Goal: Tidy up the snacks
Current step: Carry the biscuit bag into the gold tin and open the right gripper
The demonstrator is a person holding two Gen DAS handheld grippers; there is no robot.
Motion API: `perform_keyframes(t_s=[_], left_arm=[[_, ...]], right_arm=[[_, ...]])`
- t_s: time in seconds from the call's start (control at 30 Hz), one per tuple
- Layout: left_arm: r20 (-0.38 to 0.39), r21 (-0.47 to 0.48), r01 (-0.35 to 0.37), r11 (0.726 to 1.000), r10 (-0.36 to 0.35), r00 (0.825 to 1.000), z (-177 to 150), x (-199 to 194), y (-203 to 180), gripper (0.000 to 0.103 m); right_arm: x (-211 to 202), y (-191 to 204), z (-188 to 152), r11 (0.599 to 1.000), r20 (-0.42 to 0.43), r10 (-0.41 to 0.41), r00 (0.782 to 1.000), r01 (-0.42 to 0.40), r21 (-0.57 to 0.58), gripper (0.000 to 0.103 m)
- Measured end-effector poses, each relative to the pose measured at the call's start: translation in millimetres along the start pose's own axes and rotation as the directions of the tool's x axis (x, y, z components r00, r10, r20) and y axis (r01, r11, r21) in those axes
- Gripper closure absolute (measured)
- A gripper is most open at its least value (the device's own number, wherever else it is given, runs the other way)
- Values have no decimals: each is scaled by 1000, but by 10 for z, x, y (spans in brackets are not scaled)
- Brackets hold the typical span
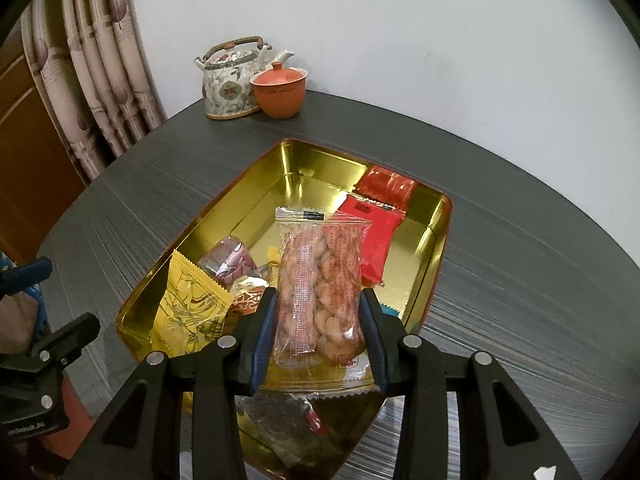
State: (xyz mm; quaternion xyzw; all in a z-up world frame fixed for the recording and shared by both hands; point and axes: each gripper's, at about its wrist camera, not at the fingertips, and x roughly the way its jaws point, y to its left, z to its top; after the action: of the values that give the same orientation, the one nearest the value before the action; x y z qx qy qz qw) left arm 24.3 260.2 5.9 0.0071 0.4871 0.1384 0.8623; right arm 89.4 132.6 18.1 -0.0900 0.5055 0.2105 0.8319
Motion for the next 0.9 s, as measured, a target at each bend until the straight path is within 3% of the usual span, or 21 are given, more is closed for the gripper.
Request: perform_keyframes(t_s=[0.37,0.6,0.73,0.9], left_arm=[[3,25,6,1000,-6,1000,-27,-18,-88,21],[4,40,11,999,-11,1000,-34,-43,-131,21],[4,46,15,999,-15,1000,-34,-60,-143,21],[2,54,18,998,-18,1000,-36,-74,-158,21]], right_arm=[[-18,-22,-46,1000,8,-1,1000,1,24,61],[-134,-19,-104,999,27,-2,1000,1,37,41],[-208,-30,-137,999,36,2,999,-4,51,37],[-353,-33,-199,997,65,4,998,-9,72,25]])
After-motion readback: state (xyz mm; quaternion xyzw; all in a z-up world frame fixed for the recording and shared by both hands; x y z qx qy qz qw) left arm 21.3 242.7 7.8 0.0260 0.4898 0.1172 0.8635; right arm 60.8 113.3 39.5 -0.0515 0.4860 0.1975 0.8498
